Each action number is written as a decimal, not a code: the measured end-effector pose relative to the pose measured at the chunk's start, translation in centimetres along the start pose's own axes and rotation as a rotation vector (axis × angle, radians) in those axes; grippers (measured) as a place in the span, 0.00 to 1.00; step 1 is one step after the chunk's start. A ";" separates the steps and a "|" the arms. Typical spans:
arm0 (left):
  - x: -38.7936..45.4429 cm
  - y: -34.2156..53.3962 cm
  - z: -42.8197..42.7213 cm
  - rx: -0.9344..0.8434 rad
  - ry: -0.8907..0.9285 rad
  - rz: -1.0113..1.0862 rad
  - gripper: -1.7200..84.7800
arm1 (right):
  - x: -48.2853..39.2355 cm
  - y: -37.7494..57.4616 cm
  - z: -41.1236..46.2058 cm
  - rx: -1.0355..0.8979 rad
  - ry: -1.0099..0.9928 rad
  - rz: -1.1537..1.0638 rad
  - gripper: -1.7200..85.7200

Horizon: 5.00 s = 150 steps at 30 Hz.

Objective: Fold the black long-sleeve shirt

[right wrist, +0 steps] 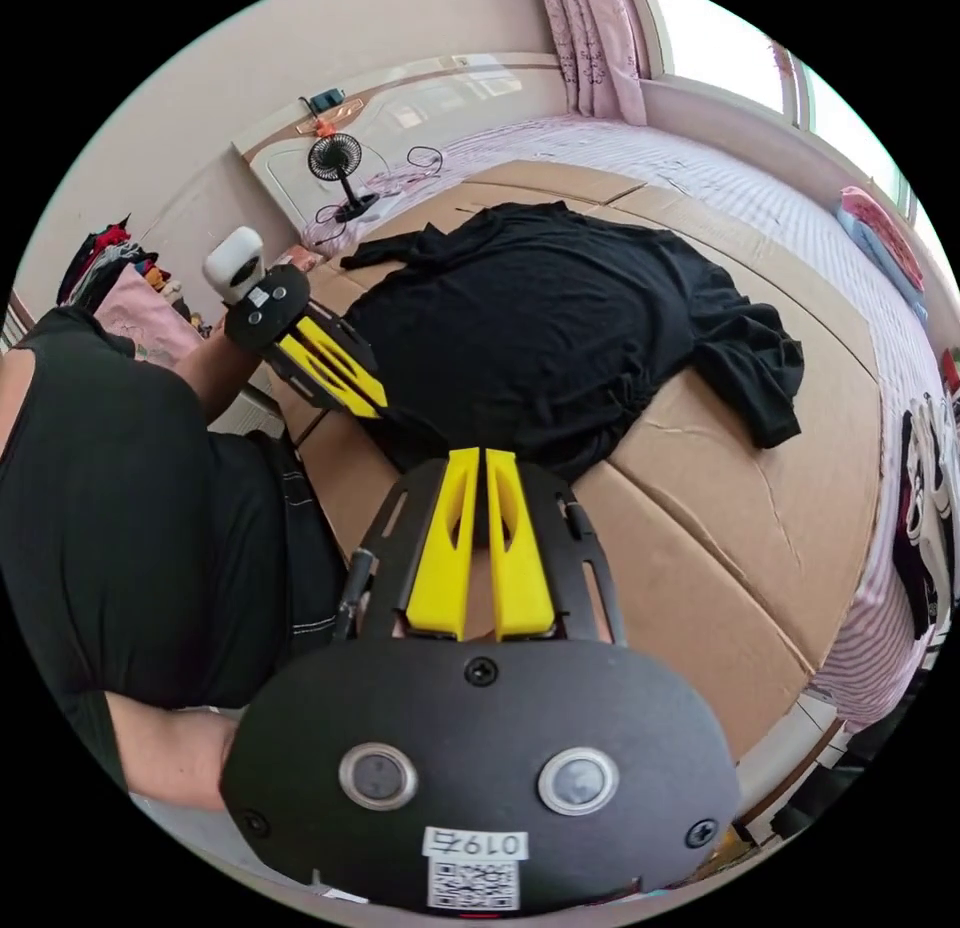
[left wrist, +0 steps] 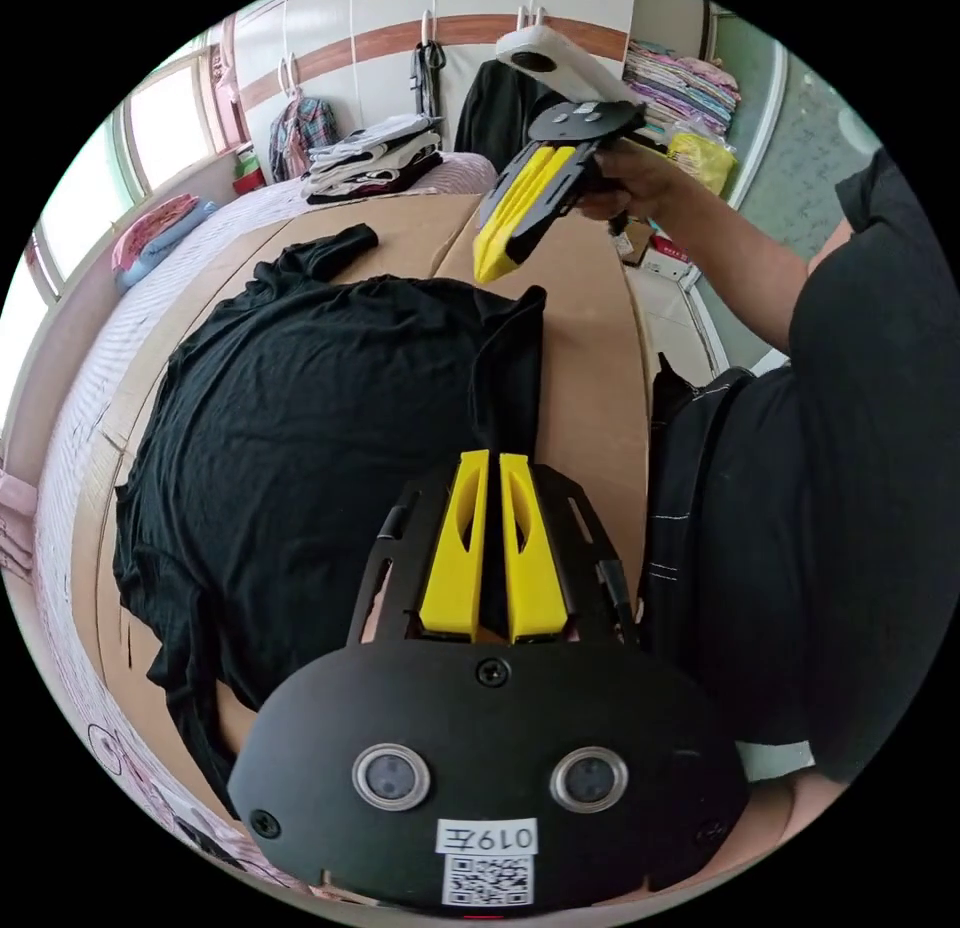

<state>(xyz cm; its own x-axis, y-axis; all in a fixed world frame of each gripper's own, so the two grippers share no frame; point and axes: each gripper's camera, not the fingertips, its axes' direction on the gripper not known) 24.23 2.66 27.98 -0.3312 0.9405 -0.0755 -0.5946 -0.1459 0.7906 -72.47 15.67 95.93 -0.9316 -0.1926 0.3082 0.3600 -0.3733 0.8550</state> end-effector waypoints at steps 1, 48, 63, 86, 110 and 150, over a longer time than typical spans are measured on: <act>1.1 -0.1 -0.4 0.025 0.036 0.049 0.04 | -0.8 -0.4 1.1 -0.051 0.013 -0.028 0.01; 11.7 12.1 -3.3 0.043 -0.289 -0.538 0.07 | -8.0 17.3 5.8 0.215 0.224 0.385 0.01; 10.2 14.2 -4.4 -0.001 -0.263 -0.838 0.05 | -12.0 15.4 12.9 0.030 -0.115 -0.094 0.08; 5.9 18.5 -11.2 -0.005 -0.159 -0.877 0.08 | -2.3 20.7 3.5 0.112 0.259 0.448 0.09; -0.5 20.0 -17.8 -0.069 -0.090 -0.730 0.03 | -4.3 18.8 -2.5 0.003 0.278 0.510 0.01; -21.6 7.0 -23.4 -0.066 -0.348 -0.777 0.13 | 7.3 -9.9 -13.7 0.288 0.091 0.144 0.01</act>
<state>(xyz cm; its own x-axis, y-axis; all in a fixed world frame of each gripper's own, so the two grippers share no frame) 10.06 -25.84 20.94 0.4257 0.8199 -0.3827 -0.6048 0.5724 0.5537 -82.12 5.59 83.99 -0.8592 -0.3102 0.4068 0.4466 -0.0670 0.8922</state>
